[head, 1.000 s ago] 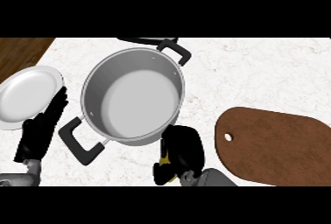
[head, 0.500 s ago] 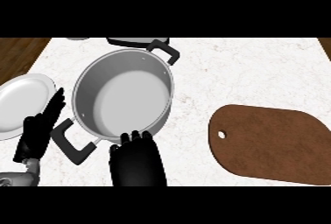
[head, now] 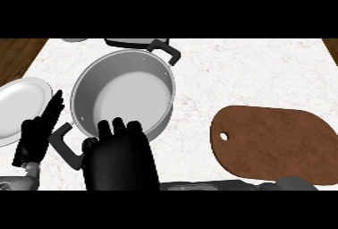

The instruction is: Pick the lemon from the cutting board and place it in the pot

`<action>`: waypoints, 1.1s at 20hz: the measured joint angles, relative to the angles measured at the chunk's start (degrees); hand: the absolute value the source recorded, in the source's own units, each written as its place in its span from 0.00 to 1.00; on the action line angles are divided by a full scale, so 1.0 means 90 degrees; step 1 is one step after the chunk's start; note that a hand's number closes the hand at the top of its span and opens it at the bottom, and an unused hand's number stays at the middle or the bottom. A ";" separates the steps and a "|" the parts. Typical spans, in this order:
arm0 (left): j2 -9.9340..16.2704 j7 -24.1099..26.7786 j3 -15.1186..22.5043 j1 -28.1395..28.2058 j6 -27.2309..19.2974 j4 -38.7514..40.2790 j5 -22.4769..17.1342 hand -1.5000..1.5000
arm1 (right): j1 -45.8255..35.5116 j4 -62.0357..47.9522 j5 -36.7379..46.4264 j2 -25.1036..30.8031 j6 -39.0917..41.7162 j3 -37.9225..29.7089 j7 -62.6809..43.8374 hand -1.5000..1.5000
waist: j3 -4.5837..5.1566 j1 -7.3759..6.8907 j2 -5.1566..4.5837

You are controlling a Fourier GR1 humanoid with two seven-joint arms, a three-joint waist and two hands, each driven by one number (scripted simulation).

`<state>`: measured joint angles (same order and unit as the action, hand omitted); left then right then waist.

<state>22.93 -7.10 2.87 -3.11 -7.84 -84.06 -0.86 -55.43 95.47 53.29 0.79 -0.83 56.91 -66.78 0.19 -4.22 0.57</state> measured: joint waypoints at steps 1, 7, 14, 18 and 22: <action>0.0037 0.0020 -0.0046 0.0005 0.0034 0.0042 -0.0022 0.50 | -0.0075 0.0001 -0.0014 0.0001 -0.0084 0.0011 -0.0033 1.00 | 0.0000 0.0020 -0.0005; -0.0004 -0.0123 -0.0054 0.0035 -0.0029 -0.0166 0.0008 0.50 | -0.0799 -0.0598 -0.0279 -0.0007 -0.0519 -0.0523 0.0030 1.00 | -0.0006 0.0051 -0.0036; -0.0057 -0.0098 -0.0082 0.0100 -0.0050 -0.0236 0.0059 0.50 | -0.1644 -0.1934 -0.0870 -0.0030 -0.1099 -0.1131 0.0408 1.00 | -0.0007 0.0081 -0.0083; 0.0004 -0.0049 -0.0182 0.0199 0.0038 -0.0283 0.0022 0.50 | -0.1904 -0.2881 -0.1222 -0.0048 -0.1574 -0.1330 0.0843 1.00 | -0.0009 0.0109 -0.0103; -0.0064 -0.0090 -0.0154 0.0149 0.0010 -0.0319 0.0096 0.50 | -0.2107 -0.3955 -0.1676 -0.0067 -0.2089 -0.1389 0.1326 1.00 | -0.0008 0.0081 -0.0130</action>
<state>22.36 -7.90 1.48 -1.77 -7.74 -86.93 0.00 -74.39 59.88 38.21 0.19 -19.63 44.41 -54.84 0.12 -3.49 -0.59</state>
